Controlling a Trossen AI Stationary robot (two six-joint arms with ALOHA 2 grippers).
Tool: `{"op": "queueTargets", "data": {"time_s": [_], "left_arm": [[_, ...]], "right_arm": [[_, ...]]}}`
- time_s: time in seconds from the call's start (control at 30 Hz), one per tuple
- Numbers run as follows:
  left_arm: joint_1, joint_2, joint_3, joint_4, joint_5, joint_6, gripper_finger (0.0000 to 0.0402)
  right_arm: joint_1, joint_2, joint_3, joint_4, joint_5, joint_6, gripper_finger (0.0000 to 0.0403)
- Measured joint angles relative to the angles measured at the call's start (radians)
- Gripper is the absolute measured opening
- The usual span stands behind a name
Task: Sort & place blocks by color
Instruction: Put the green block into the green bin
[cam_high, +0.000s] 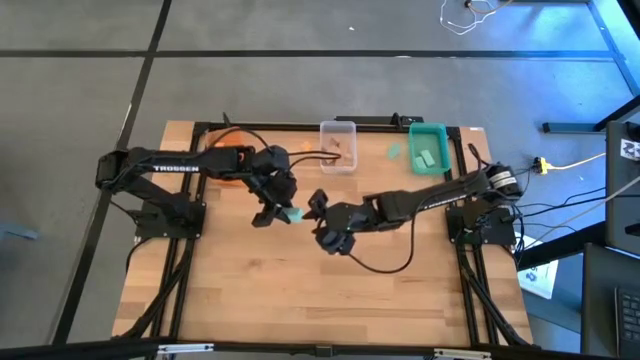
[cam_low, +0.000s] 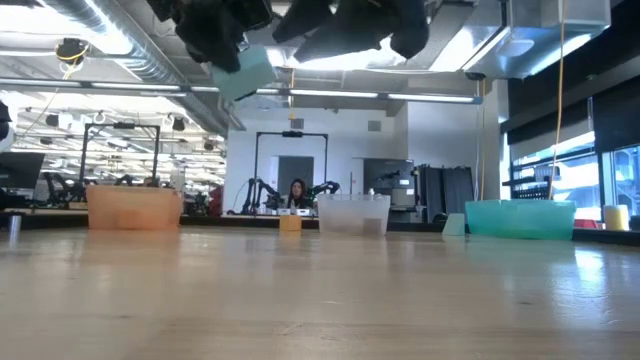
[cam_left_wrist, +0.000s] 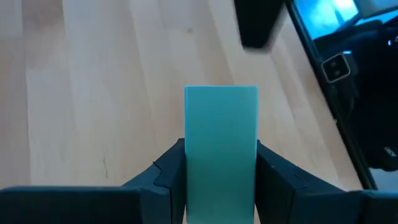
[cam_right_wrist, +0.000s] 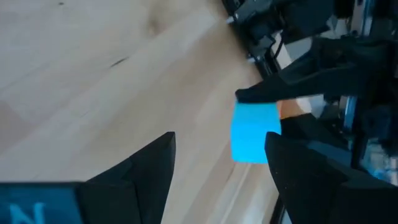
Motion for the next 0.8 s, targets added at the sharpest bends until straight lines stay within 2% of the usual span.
{"op": "queueTargets", "data": {"time_s": [0.23,0.8], "left_arm": [[-0.032,0.000,0.000,0.019,0.007,-0.012,0.0127],[-0.094,0.000,0.000,0.136,0.024,-0.028,0.0127]], "right_arm": [[0.023,0.028,0.000,0.075,0.092,-0.044,0.0249],[0.023,0.027,0.000,0.131,0.066,-0.043,0.0249]]}}
